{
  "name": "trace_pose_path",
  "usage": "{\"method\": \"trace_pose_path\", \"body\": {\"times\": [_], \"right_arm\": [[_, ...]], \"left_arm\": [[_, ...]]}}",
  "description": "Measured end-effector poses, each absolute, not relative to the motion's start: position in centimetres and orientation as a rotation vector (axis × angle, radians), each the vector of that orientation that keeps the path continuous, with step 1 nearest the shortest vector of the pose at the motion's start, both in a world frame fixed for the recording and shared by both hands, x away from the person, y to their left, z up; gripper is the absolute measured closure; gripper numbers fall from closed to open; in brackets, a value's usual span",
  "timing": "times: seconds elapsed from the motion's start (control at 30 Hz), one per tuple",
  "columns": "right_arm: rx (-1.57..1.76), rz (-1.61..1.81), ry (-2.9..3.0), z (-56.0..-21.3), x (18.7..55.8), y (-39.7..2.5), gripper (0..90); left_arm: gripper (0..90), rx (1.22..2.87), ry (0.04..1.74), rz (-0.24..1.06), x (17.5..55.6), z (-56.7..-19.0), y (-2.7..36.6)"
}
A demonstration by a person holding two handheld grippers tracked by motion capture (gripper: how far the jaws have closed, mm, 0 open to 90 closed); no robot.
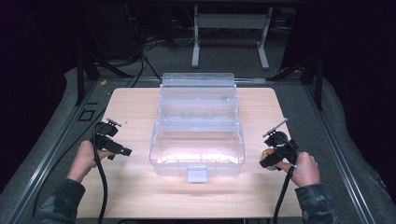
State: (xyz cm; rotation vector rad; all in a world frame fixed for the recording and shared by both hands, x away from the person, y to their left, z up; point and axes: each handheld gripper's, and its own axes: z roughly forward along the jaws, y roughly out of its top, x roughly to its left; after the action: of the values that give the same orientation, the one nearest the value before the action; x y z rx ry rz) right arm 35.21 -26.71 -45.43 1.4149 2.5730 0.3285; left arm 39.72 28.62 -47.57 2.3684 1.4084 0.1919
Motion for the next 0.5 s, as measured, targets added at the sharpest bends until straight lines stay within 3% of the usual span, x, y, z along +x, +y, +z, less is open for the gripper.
{"method": "trace_pose_path", "body": {"times": [0.5], "right_arm": [[1.303,0.407,2.628,-40.9,36.4,-23.9,20.1]], "left_arm": [[2.9,2.383,1.403,0.197,40.0,-46.7,28.7]]}}
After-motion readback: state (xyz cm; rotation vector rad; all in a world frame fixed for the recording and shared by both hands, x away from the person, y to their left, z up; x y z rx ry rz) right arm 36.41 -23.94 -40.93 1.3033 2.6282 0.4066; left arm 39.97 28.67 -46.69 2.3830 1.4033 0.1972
